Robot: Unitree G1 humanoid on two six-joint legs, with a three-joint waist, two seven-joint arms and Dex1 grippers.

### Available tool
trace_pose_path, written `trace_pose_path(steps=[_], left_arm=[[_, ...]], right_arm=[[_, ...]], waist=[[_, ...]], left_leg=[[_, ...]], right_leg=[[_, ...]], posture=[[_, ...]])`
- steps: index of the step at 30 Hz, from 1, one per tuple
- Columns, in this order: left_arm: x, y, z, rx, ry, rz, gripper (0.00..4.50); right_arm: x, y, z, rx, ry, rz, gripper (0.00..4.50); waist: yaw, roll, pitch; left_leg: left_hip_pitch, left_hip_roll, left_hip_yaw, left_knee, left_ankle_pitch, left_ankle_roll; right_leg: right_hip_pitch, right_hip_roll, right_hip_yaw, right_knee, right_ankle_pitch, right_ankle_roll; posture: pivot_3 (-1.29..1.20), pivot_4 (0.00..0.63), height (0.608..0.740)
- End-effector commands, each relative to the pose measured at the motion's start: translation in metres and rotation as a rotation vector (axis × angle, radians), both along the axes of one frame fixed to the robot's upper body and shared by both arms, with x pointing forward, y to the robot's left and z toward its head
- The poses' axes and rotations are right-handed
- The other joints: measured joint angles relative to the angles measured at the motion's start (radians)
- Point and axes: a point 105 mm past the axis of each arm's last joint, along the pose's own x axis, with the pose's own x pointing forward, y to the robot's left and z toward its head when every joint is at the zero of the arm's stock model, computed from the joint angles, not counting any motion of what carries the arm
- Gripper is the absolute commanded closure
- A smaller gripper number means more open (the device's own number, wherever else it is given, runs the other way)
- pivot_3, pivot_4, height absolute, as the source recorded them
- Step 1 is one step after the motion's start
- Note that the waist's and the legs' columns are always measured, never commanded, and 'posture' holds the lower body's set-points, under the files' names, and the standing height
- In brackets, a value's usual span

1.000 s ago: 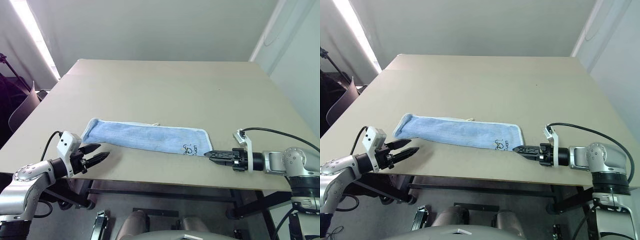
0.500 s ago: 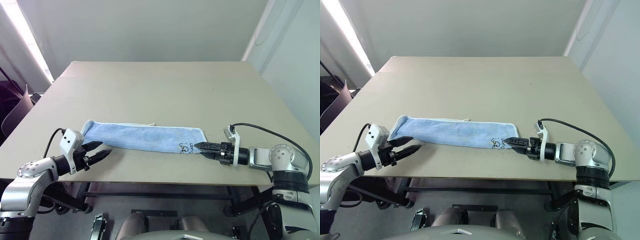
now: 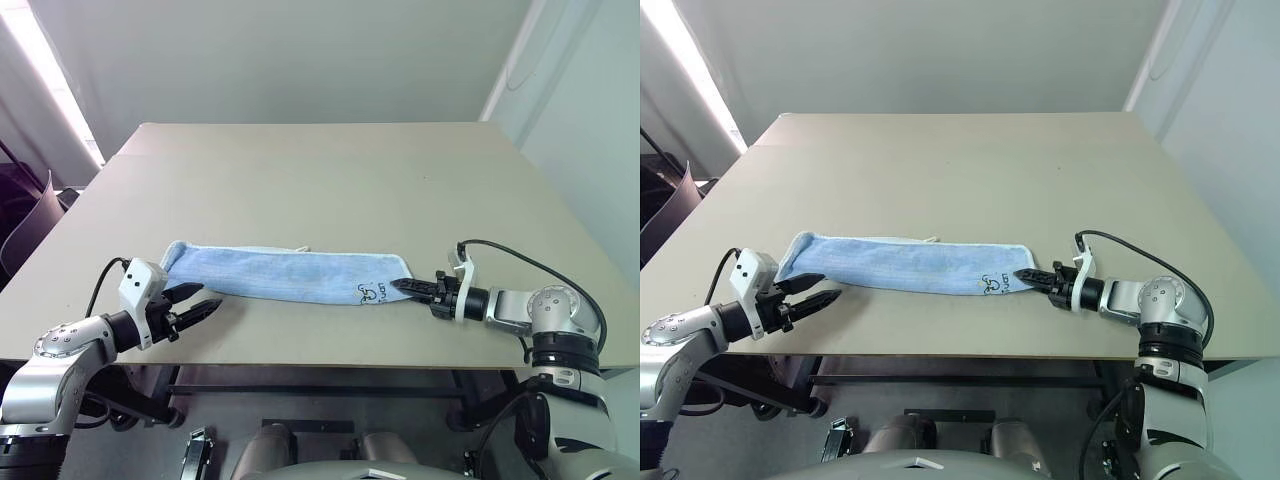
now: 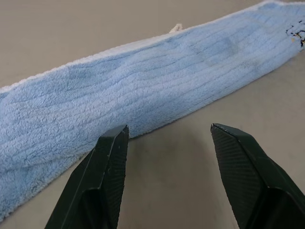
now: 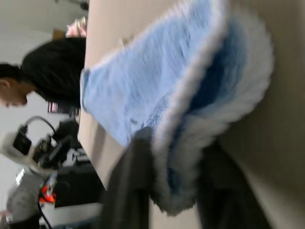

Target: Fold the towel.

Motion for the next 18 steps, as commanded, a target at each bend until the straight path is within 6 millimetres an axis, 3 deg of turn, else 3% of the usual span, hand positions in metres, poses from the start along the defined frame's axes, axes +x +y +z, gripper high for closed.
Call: trace_pose_path(steps=[1,5,11,15,18], left_arm=[[0.002,0.006,0.007,0.011,-0.028,0.018,1.61],[0.004,0.004,0.006,0.01,-0.028,0.018,1.61],[0.006,0.003,0.003,0.018,-0.026,0.019,1.61],[0.008,0.004,0.001,0.02,-0.025,0.023,1.61],[0.01,0.003,0.001,0.023,-0.027,0.021,1.61]], right_arm=[[0.007,-0.019,0.008,-0.04,-0.041,-0.052,4.47],[-0.002,-0.049,0.018,-0.067,-0.073,-0.02,4.47],[-0.016,-0.101,0.015,-0.231,-0.082,-0.016,4.47],[-0.014,-0.102,0.028,-0.302,-0.159,0.054,4.47],[-0.005,-0.096,0.051,-0.318,-0.274,0.097,4.47]], waist=[[0.002,0.0,0.0],[0.022,0.004,0.003],[0.03,0.005,0.003],[0.024,0.007,0.003],[0.027,0.007,0.003]], left_leg=[[0.0,0.0,0.0,0.0,0.0,0.0],[-0.002,-0.001,0.0,0.001,0.0,0.0],[-0.006,-0.001,0.0,-0.001,-0.001,0.002],[-0.007,-0.001,0.001,-0.001,-0.001,0.002],[-0.007,-0.001,0.001,-0.001,-0.001,0.002]], right_leg=[[0.0,0.0,0.0,0.0,0.0,0.0],[0.0,-0.001,0.0,-0.002,0.0,0.001],[-0.003,-0.001,-0.001,-0.002,0.002,0.004],[-0.002,-0.001,-0.001,-0.002,0.002,0.005],[-0.002,-0.001,-0.001,-0.002,0.002,0.005]], posture=[[0.0,0.0,0.74],[0.0,0.0,0.74],[0.0,0.0,0.74],[0.0,0.0,0.74],[0.0,0.0,0.74]])
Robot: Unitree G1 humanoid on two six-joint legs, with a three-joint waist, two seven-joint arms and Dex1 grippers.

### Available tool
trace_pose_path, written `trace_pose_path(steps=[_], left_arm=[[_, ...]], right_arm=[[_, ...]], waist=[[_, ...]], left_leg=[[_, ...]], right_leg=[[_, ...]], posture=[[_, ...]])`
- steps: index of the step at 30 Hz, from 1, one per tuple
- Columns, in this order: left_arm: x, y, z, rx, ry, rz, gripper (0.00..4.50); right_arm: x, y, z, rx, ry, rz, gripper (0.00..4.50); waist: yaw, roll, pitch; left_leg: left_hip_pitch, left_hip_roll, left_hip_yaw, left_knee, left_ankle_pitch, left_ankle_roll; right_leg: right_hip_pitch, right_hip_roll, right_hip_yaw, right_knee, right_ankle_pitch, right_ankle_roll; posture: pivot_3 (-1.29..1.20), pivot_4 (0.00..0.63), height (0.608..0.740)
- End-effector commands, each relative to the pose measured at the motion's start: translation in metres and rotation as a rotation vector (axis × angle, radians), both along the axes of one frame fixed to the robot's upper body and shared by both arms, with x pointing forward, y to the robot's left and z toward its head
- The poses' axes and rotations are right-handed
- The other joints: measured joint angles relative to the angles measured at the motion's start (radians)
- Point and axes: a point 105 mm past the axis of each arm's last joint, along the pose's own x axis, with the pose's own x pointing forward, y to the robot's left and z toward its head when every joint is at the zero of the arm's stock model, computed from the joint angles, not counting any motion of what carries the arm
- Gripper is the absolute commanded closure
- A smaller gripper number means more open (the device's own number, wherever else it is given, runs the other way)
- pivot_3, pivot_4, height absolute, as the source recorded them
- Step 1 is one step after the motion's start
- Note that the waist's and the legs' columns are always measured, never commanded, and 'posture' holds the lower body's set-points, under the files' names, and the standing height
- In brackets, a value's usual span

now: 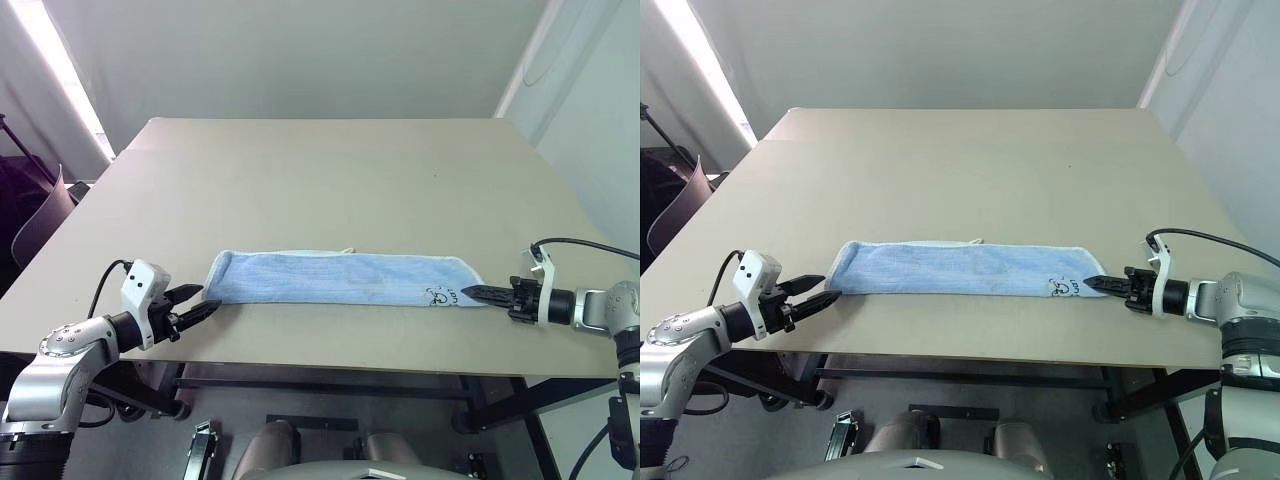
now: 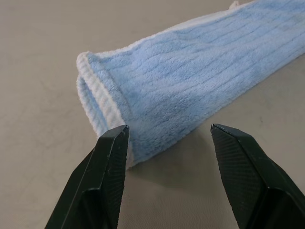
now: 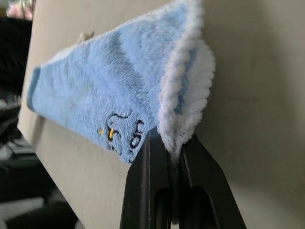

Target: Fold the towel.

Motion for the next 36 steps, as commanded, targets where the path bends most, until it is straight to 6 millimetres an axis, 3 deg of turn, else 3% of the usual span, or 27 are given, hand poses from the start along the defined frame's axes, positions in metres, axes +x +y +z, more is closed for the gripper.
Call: trace_pose_path(steps=[1,4,6,10,14,20,29,36], left_arm=[[0.006,0.001,0.011,0.012,-0.051,0.0,1.61],[0.007,0.004,0.011,0.032,-0.046,0.006,1.61],[0.007,0.006,0.007,0.059,-0.029,0.011,1.61],[0.009,0.003,0.008,0.055,-0.038,0.001,1.61],[0.01,0.001,0.006,0.058,-0.038,0.0,1.61],[0.01,-0.003,0.006,0.056,-0.041,0.003,1.61],[0.009,-0.003,0.006,0.07,-0.047,0.012,1.61],[0.009,-0.002,0.007,0.069,-0.056,0.023,1.61]], right_arm=[[0.015,0.007,0.044,-0.044,-0.197,0.091,4.47],[0.014,0.022,0.07,-0.047,-0.292,0.193,4.47],[0.01,0.043,0.087,-0.047,-0.346,0.303,4.47],[0.009,0.077,0.105,-0.031,-0.43,0.446,4.47],[0.008,0.115,0.107,0.002,-0.497,0.582,4.47],[0.019,0.157,0.082,-0.008,-0.49,0.707,4.47],[0.032,0.209,0.026,-0.057,-0.463,0.811,4.47],[0.041,0.235,0.01,-0.066,-0.473,0.811,4.47]], waist=[[0.001,0.0,0.0],[0.004,0.001,0.0],[0.004,0.001,0.001],[0.003,0.001,0.001],[0.004,0.0,0.001],[0.004,0.0,0.001],[0.001,0.0,0.001],[-0.001,0.0,0.001]], left_leg=[[0.0,0.0,0.0,0.0,0.0,0.0],[0.0,0.0,0.0,0.0,0.0,0.0],[0.0,0.0,0.0,0.0,0.0,0.0],[-0.001,0.0,0.0,-0.001,0.0,0.0],[-0.001,0.0,0.0,-0.001,0.0,0.0],[-0.001,0.0,0.0,-0.001,0.0,0.0],[-0.001,0.0,0.0,0.0,0.0,-0.001],[-0.001,0.0,-0.001,0.0,0.001,-0.002]], right_leg=[[0.0,0.0,0.0,0.0,0.0,0.0],[0.0,0.0,0.0,0.0,0.0,0.0],[-0.001,0.0,0.0,0.0,0.0,0.0],[-0.002,0.0,0.0,0.0,0.0,0.0],[-0.004,0.0,0.0,0.0,0.0,-0.001],[-0.005,-0.001,0.0,0.0,0.0,0.0],[-0.006,0.0,0.0,0.001,0.001,0.002],[-0.008,0.001,0.0,0.006,0.001,0.002]], posture=[[0.0,0.0,0.74],[0.0,0.0,0.74],[0.0,0.0,0.74],[0.0,0.0,0.74],[0.0,0.0,0.74],[0.0,0.0,0.74],[0.0,0.0,0.74],[0.0,0.0,0.74]])
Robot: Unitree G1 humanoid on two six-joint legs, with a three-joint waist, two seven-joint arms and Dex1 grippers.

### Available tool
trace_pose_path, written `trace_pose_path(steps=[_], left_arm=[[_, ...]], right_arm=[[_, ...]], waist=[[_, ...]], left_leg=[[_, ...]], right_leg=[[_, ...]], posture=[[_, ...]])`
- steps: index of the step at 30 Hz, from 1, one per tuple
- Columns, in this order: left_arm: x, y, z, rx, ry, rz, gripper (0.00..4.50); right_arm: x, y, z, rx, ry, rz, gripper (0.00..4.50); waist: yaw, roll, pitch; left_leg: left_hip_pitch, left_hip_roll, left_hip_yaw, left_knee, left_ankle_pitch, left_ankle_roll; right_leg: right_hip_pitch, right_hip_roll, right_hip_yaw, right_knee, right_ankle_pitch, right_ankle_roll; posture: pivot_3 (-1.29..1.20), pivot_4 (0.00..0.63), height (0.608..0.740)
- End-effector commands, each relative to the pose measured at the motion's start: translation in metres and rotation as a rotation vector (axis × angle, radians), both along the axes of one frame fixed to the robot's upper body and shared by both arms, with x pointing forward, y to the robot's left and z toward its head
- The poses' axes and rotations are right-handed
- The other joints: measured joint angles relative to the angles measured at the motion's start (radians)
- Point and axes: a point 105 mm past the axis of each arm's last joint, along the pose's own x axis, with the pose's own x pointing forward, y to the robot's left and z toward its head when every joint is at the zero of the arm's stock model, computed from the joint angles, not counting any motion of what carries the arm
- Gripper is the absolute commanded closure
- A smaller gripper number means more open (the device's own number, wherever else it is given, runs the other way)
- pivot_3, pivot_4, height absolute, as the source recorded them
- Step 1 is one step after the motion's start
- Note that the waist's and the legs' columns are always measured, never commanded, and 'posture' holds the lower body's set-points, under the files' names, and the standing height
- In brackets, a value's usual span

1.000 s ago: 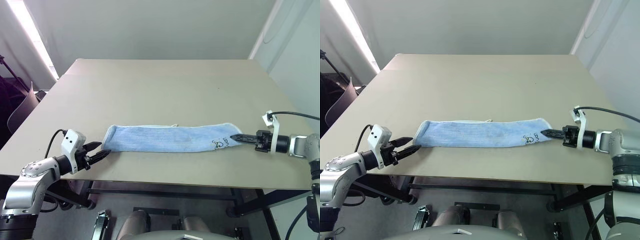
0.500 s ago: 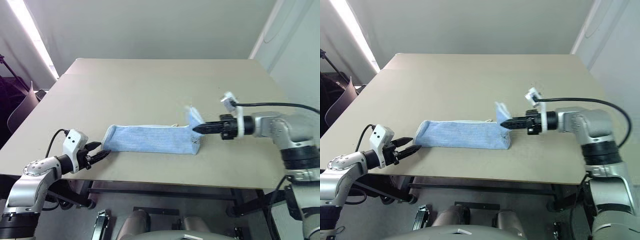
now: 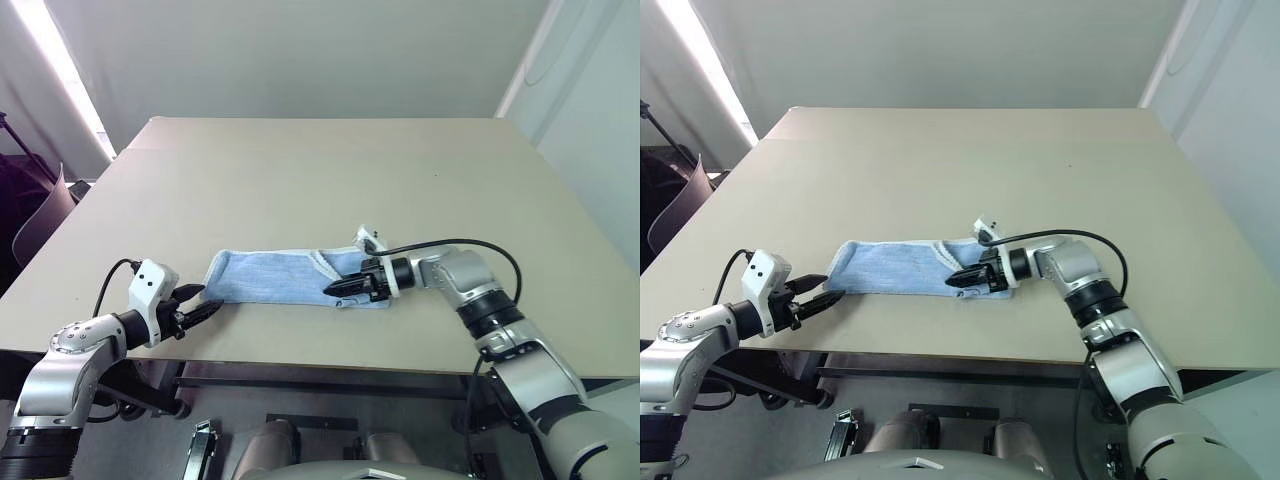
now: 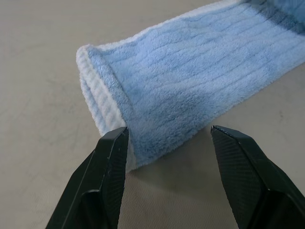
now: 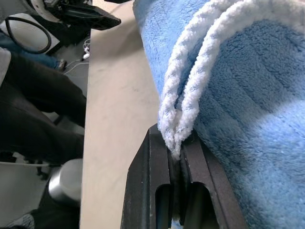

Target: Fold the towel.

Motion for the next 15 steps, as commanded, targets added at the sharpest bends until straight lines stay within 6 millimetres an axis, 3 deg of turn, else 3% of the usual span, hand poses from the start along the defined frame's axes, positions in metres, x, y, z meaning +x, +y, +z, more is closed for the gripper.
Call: trace_pose_path(steps=[1,5,9,12,15], left_arm=[[0.003,-0.001,0.012,0.018,-0.055,-0.003,1.61],[0.002,-0.002,0.011,0.021,-0.055,-0.001,1.61],[0.001,0.0,0.011,0.021,-0.056,0.008,1.61],[0.001,0.002,0.01,0.022,-0.059,0.018,1.61],[0.003,0.005,0.012,0.01,-0.07,0.037,1.61]], right_arm=[[0.014,0.008,0.011,0.012,-0.077,-0.021,4.47],[0.015,0.01,0.009,0.017,-0.072,-0.02,3.45],[0.001,0.009,0.048,0.243,-0.067,0.047,1.96],[0.008,0.005,0.074,0.394,-0.108,-0.022,1.96],[0.021,0.003,0.077,0.465,-0.196,-0.132,1.96]], waist=[[0.0,0.0,0.0],[-0.001,0.0,0.0],[0.002,0.0,0.0],[-0.001,0.0,0.0],[-0.003,-0.001,-0.001]], left_leg=[[0.0,0.0,0.0,0.0,0.0,0.0],[0.0,0.0,0.0,0.0,0.0,0.0],[0.0,0.0,0.0,0.0,0.0,0.0],[0.0,0.0,-0.001,0.0,0.0,0.0],[0.001,0.0,-0.001,0.0,0.0,0.0]], right_leg=[[0.0,0.0,0.0,0.0,0.0,0.0],[0.0,0.0,0.0,0.001,0.0,0.0],[0.0,0.0,0.0,0.001,0.0,0.0],[0.0,0.0,0.0,0.002,0.0,0.0],[0.0,0.0,0.0,0.002,0.0,0.0]], posture=[[0.0,0.0,0.74],[0.0,0.0,0.74],[0.0,0.0,0.74],[0.0,0.0,0.74],[0.0,0.0,0.74]])
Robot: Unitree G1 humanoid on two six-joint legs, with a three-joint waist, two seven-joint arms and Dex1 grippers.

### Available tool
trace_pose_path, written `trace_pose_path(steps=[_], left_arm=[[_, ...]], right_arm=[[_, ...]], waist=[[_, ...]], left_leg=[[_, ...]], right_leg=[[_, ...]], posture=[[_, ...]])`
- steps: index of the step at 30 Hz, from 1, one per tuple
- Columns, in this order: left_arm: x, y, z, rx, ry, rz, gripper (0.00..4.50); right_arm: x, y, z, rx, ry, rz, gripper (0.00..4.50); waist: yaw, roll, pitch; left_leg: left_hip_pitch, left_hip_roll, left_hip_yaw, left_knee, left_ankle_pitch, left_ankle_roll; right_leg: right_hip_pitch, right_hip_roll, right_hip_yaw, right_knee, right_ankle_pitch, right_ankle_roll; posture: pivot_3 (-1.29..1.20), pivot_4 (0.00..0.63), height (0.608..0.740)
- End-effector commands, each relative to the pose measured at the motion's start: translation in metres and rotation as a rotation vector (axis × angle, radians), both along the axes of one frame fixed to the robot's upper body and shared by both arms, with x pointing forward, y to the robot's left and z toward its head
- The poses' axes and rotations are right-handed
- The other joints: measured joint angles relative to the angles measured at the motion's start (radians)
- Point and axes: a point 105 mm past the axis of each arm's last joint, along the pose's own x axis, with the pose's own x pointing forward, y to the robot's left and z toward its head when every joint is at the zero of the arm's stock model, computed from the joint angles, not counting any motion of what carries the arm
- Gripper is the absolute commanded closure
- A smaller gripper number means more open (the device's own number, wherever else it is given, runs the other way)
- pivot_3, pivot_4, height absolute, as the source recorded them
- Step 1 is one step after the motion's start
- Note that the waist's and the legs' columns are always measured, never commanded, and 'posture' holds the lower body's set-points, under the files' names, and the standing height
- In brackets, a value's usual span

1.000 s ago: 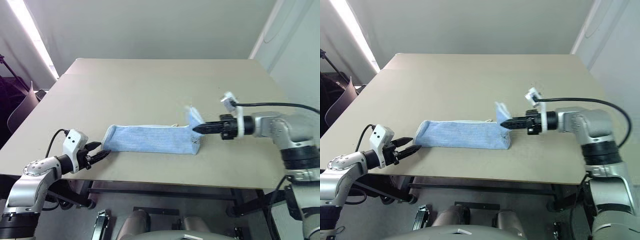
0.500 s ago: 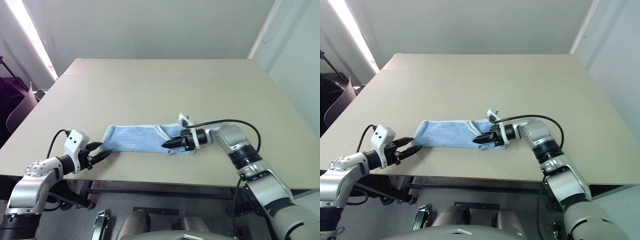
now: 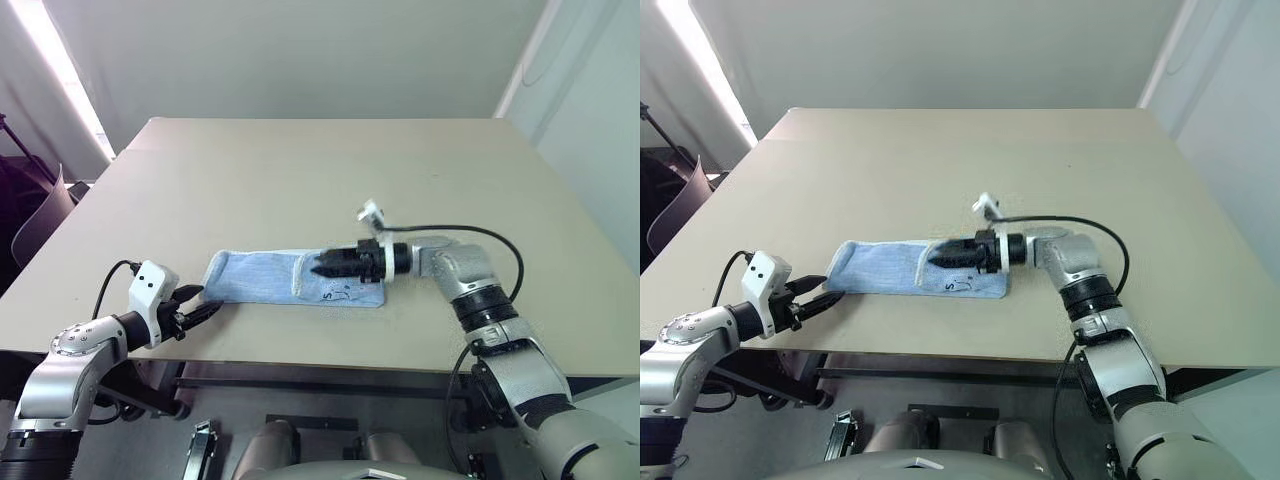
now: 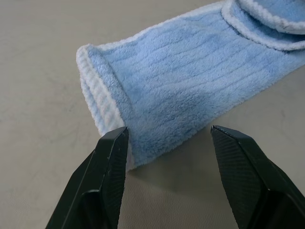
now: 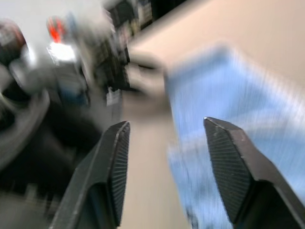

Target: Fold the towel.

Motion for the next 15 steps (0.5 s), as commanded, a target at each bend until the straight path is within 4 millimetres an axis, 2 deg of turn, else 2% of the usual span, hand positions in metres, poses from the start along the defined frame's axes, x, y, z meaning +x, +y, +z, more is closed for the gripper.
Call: trace_pose_path(steps=[1,4,7,11,15], left_arm=[[0.004,0.006,0.013,0.007,-0.063,0.025,1.61],[0.003,0.007,0.014,0.011,-0.064,0.022,1.61],[0.005,0.012,0.021,-0.024,-0.08,0.054,1.61],[0.004,0.018,0.023,-0.028,-0.072,0.08,1.61],[0.005,0.027,0.023,-0.022,-0.067,0.121,1.61]], right_arm=[[0.012,0.0,0.008,0.078,-0.083,-0.106,1.96],[0.025,0.003,-0.009,0.044,-0.14,-0.21,1.96],[0.022,0.005,-0.053,-0.112,-0.183,-0.218,1.96],[0.02,0.009,-0.087,-0.208,-0.196,-0.239,1.96],[0.021,0.013,-0.101,-0.247,-0.195,-0.272,1.96]], waist=[[-0.001,0.0,0.0],[0.0,0.0,0.0],[0.001,0.0,0.0],[-0.001,0.0,0.0],[-0.018,-0.001,-0.001]], left_leg=[[0.0,0.0,0.0,0.0,0.0,0.0],[0.0,0.0,0.0,0.0,0.0,0.0],[0.0,0.0,0.0,0.0,0.0,0.0],[0.0,0.0,0.0,0.0,0.0,0.0],[0.005,0.0,0.0,0.0,0.001,-0.001]], right_leg=[[0.0,0.0,0.0,0.0,0.0,0.0],[0.0,0.0,0.0,0.0,0.0,0.0],[0.0,0.0,0.0,0.0,0.0,0.0],[0.0,0.0,0.0,0.0,0.0,0.0],[0.004,0.001,0.0,0.003,0.0,0.0]], posture=[[0.0,0.0,0.74],[0.0,0.0,0.74],[0.0,0.0,0.74],[0.0,0.0,0.74],[0.0,0.0,0.74]])
